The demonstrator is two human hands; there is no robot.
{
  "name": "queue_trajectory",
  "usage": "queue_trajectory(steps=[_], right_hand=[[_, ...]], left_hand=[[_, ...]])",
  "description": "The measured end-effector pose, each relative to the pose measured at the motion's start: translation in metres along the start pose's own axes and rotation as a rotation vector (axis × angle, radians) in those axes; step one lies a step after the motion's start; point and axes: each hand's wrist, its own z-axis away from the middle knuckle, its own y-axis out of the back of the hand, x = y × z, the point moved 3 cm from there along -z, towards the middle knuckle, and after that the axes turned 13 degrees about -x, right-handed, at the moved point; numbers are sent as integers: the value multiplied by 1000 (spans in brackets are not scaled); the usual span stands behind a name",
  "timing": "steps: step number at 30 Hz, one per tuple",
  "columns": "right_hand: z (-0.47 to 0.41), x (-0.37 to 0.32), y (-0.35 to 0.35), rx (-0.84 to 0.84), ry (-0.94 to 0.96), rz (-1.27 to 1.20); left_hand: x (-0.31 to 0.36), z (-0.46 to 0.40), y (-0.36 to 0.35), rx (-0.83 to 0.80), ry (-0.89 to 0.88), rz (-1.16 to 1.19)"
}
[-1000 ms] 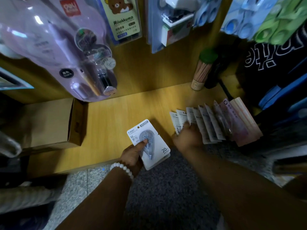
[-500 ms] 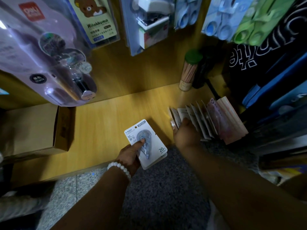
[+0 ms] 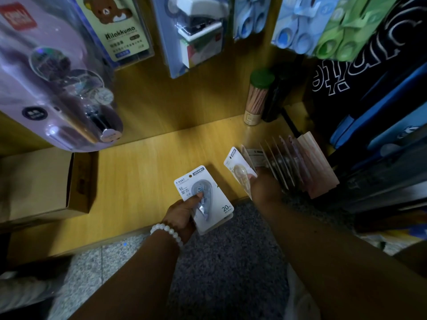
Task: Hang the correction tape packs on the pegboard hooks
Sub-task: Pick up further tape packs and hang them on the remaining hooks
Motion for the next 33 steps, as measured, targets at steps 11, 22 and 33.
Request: queue_trajectory(steps=[11, 22, 33], right_hand=[[10, -28, -9, -142, 104, -785], [32, -43, -49, -617, -8, -1095], [32, -50, -60, -625, 78, -855]], left_hand=[[10, 4, 25, 185, -52, -86], [20, 15, -3, 29, -99, 72], [22, 11, -10, -22, -76, -108]])
